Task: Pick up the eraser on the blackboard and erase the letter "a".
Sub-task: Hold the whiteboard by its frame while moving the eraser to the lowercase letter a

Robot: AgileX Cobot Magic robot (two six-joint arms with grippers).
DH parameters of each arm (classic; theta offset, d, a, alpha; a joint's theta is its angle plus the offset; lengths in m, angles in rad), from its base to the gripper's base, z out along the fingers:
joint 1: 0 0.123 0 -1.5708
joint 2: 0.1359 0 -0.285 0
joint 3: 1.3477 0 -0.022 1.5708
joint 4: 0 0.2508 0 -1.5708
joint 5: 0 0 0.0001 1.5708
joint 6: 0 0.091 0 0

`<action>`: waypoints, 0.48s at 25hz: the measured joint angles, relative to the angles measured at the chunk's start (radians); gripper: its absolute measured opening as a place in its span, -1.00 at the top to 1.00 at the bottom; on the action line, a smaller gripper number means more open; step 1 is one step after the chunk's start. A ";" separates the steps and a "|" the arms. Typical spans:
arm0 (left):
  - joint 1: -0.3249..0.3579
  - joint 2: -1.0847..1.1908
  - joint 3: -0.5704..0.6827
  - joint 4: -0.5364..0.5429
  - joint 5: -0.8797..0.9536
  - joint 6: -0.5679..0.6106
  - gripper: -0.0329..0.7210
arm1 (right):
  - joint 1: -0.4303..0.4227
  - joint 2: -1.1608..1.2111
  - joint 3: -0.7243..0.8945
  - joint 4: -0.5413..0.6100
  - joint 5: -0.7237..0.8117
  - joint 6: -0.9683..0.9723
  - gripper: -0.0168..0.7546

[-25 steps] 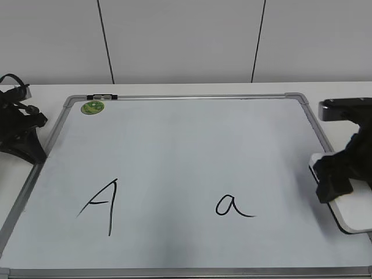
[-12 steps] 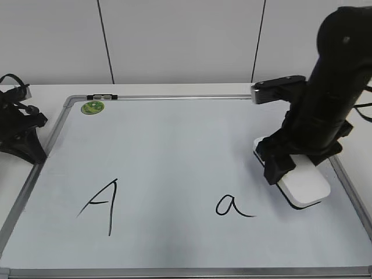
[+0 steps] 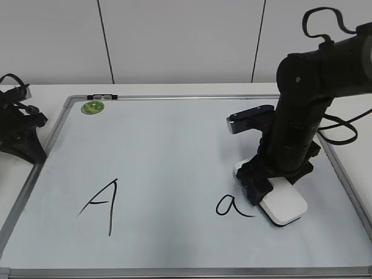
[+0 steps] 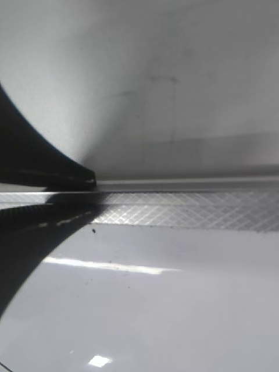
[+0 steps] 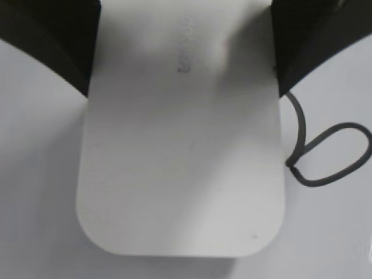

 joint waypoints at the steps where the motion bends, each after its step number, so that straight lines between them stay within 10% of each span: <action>1: 0.000 0.000 0.000 0.000 0.000 0.000 0.78 | 0.000 0.008 0.000 0.000 -0.013 -0.002 -0.41; 12: 0.000 0.000 0.000 0.000 0.000 0.000 0.78 | 0.001 0.085 -0.069 0.030 -0.001 -0.006 -0.41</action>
